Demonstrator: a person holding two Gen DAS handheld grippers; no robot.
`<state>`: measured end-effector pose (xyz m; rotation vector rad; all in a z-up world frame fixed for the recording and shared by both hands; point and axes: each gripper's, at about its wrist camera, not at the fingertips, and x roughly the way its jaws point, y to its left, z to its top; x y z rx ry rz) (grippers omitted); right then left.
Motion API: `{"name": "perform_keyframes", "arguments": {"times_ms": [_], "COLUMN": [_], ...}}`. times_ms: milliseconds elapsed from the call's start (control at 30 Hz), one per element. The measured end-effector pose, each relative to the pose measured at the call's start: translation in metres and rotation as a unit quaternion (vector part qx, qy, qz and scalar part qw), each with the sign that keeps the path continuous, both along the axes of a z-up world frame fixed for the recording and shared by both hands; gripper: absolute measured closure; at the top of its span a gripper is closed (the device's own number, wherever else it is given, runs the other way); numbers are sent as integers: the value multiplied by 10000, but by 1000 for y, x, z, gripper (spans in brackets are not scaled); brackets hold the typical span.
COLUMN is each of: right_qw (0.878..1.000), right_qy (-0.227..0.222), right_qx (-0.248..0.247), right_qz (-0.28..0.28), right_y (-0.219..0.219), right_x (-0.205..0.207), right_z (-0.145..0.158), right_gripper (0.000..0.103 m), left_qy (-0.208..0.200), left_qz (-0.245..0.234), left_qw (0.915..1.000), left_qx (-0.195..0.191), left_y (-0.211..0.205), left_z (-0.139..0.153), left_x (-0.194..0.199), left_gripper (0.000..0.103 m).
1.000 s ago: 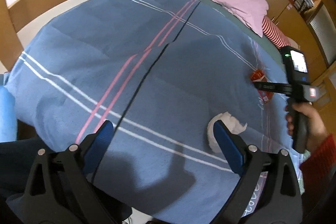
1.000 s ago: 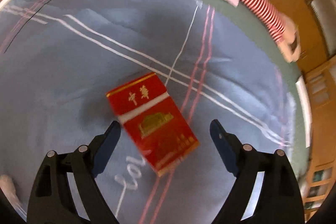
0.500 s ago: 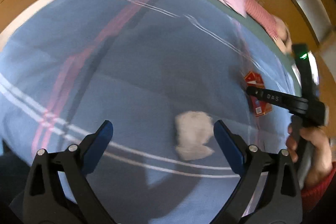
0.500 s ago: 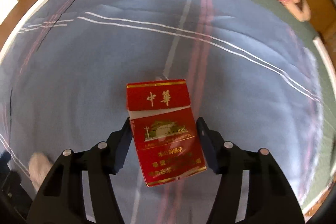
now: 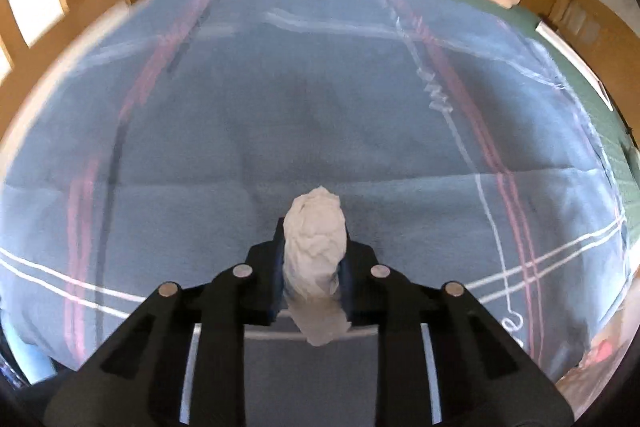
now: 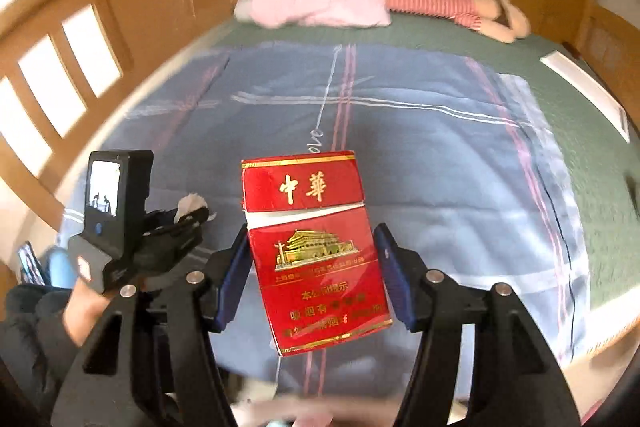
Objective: Collect trash
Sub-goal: 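Grasp the white tissue with the left gripper while the right lifts the cigarette box, then drop the cigarette box into the wastebasket with the right gripper while the left carries the tissue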
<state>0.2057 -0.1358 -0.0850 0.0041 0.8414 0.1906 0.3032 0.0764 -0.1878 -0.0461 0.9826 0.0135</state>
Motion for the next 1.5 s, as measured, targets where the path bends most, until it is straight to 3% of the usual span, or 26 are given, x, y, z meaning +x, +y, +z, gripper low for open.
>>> {"name": "perform_keyframes", "arguments": {"times_ms": [100,233,433,767,967,1333,1500], "right_qw": [9991,9977,9954,9916,9897,9947,9911], "right_qy": [-294,-482,-835,-1031,-1132,-440,-659], "right_qx": [143,124,153,132,246,605,740], "right_qz": [-257,-456,-435,-764,-836,-707,-886], "right_y": [-13,-20,-25,-59,-76,-83,-93], "right_x": [-38,-73,-117,-195,-218,-217,-224], "right_z": [8,16,39,55,57,19,24], "right_gripper": [43,43,43,43,43,41,28], "left_qy": [-699,-1186,-1832,-1993,-2203,-2151,-2062], "left_qz": [-86,-65,-364,-869,-1044,-1256,-1379], "left_qw": [9972,9929,9821,9760,9697,9681,9684], "left_qx": [241,-27,244,93,142,260,274], "left_y": [-3,-10,-38,-84,-101,-118,-123], "left_z": [39,95,152,181,188,182,177], "left_x": [-36,-87,-159,-271,-308,-313,-311], "left_gripper": [80,80,80,80,80,79,79]}}
